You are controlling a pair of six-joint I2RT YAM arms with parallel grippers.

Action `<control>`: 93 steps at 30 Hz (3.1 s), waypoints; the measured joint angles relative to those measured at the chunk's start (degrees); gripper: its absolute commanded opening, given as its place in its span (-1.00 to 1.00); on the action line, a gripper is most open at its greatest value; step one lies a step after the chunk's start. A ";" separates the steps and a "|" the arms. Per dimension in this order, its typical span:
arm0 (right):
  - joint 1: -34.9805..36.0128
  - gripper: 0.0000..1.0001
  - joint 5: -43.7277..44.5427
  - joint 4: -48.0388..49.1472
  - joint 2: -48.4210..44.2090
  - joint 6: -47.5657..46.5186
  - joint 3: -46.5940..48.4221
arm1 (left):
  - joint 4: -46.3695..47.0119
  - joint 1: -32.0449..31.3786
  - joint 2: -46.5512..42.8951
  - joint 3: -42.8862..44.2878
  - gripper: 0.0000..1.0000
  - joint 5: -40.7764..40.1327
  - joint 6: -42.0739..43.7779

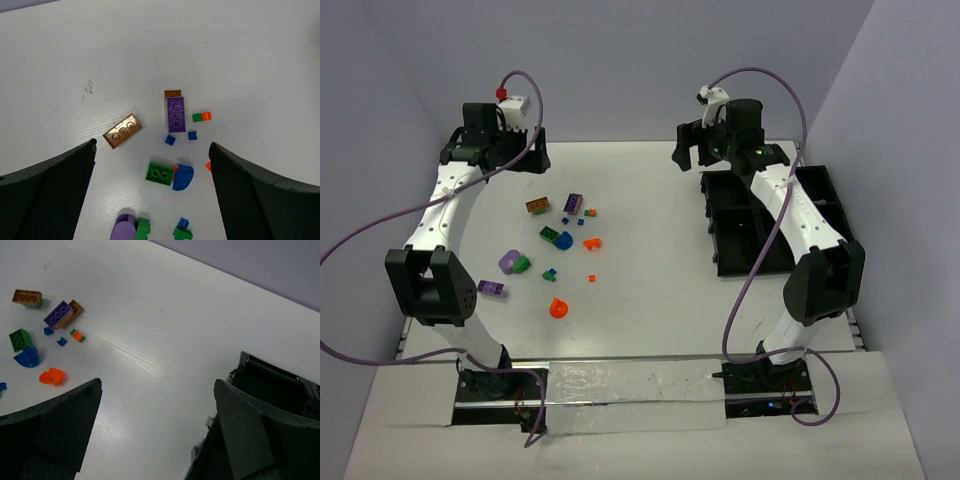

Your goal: Sort the legos into containers by color

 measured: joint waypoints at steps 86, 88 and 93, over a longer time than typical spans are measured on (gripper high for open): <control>-0.13 1.00 1.61 -11.41 6.17 -7.35 7.26 | -22.24 5.99 35.94 21.40 0.32 9.90 57.20; -0.13 1.00 1.74 -11.41 6.22 -7.35 7.26 | -22.26 5.97 35.94 21.40 0.16 9.94 57.15; -0.13 1.00 1.91 -11.43 6.50 -7.37 7.45 | -22.41 5.68 35.94 21.40 -0.23 9.96 57.27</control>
